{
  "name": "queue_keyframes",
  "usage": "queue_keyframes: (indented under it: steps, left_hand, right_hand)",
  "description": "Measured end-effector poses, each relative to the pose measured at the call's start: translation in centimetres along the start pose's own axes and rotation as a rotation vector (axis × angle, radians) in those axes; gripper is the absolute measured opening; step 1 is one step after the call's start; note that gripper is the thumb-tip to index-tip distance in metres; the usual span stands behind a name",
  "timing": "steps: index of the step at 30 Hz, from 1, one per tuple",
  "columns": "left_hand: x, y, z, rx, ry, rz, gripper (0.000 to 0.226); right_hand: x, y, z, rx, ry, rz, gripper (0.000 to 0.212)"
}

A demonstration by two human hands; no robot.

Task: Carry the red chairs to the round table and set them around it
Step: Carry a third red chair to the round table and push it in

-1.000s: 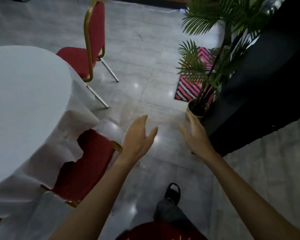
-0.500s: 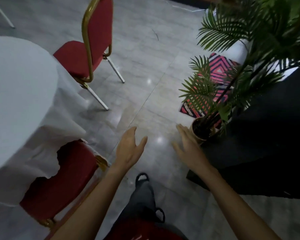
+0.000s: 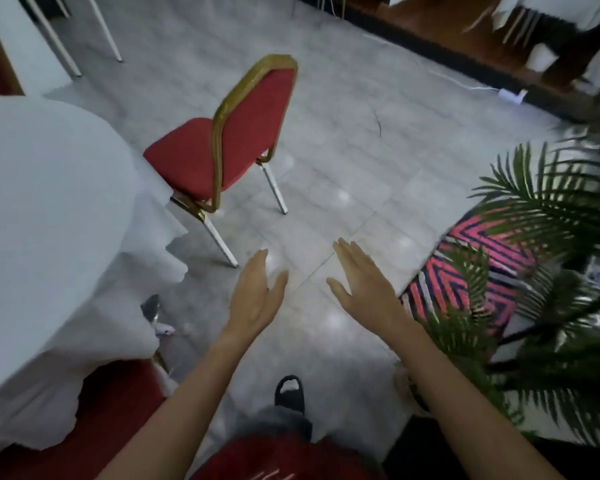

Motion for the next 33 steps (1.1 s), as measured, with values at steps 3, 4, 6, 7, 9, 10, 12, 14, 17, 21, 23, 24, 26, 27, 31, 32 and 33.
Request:
queue_keyframes:
  steps: [3,4,6,7,9,10,12,14,17,21,23,24,26,27,31,32,33]
  left_hand:
    - [4.3,-0.1,-2.4,0.003,0.024,-0.045,0.061]
    - [6.1,-0.2,-3.0,-0.001,0.022,-0.057,0.061]
    - [9.1,-0.3,-3.4,-0.024,-0.002,-0.084,0.061]
    - [10.6,-0.3,-3.5,-0.039,-0.016,-0.093,0.061]
    - [14.1,-0.3,-4.1,-0.050,-0.060,-0.126,0.060]
    - [15.7,-0.5,-4.5,-0.049,-0.076,-0.141,0.060]
    - [19.3,-0.5,-5.6,-0.064,-0.091,-0.161,0.062]
    - [22.5,-0.5,-6.7,-0.080,-0.108,-0.200,0.064]
    - [26.6,-0.2,-9.1,-0.108,-0.148,-0.253,0.064]
    - [30.4,-0.2,-10.5,-0.102,-0.171,-0.333,0.067]
    - [31.3,-0.6,-10.9,-0.134,-0.176,-0.383,0.071]
    - [31.7,-1.0,-11.0,-0.123,-0.169,-0.411,0.070]
    - [33.2,-2.4,-11.4,-0.110,-0.173,-0.488,0.065]
    - [33.9,-3.1,-11.5,-0.096,-0.188,-0.504,0.064]
    - [37.5,-6.4,-11.4,0.055,-0.192,-0.558,0.065]
    - [38.4,-7.4,-11.4,0.073,-0.191,-0.579,0.065]
    - [39.1,-8.3,-11.1,0.082,-0.195,-0.598,0.065]
  right_hand:
    - [4.9,-2.0,-1.9,-0.026,-0.027,0.016,0.060]
    - [6.9,-2.6,-2.6,-0.029,-0.039,0.030,0.060]
    - [10.1,-3.6,-3.5,-0.032,-0.061,0.052,0.061]
    - [11.8,-3.9,-4.0,-0.029,-0.074,0.065,0.061]
    - [15.9,-4.9,-4.7,-0.041,-0.123,0.080,0.061]
    - [17.7,-5.5,-4.9,-0.055,-0.147,0.085,0.061]
    - [21.9,-6.9,-5.6,-0.065,-0.192,0.099,0.061]
    - [25.5,-8.5,-6.2,-0.077,-0.241,0.105,0.061]
    - [30.8,-11.0,-7.8,-0.084,-0.284,0.145,0.062]
    - [36.9,-13.5,-9.4,-0.107,-0.329,0.170,0.062]
    - [39.1,-13.9,-9.5,-0.100,-0.357,0.205,0.062]
    - [40.0,-14.0,-9.3,-0.100,-0.381,0.221,0.062]
    - [42.5,-14.2,-8.5,-0.117,-0.435,0.239,0.063]
    - [43.7,-14.3,-8.1,-0.117,-0.451,0.238,0.064]
    - [48.4,-14.5,-5.5,-0.105,-0.524,0.256,0.068]
    - [49.7,-14.5,-4.7,-0.116,-0.551,0.251,0.069]
    - [51.0,-14.5,-4.0,-0.122,-0.573,0.247,0.070]
Point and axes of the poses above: each hand's wrist, its own x-axis towards the middle knuckle, its own y-axis out of the palm, z = x × y, the point moved 10 cm from there along x, towards the middle knuckle, and after that the axes turned 4 degrees about z, right-handed, at the moved point
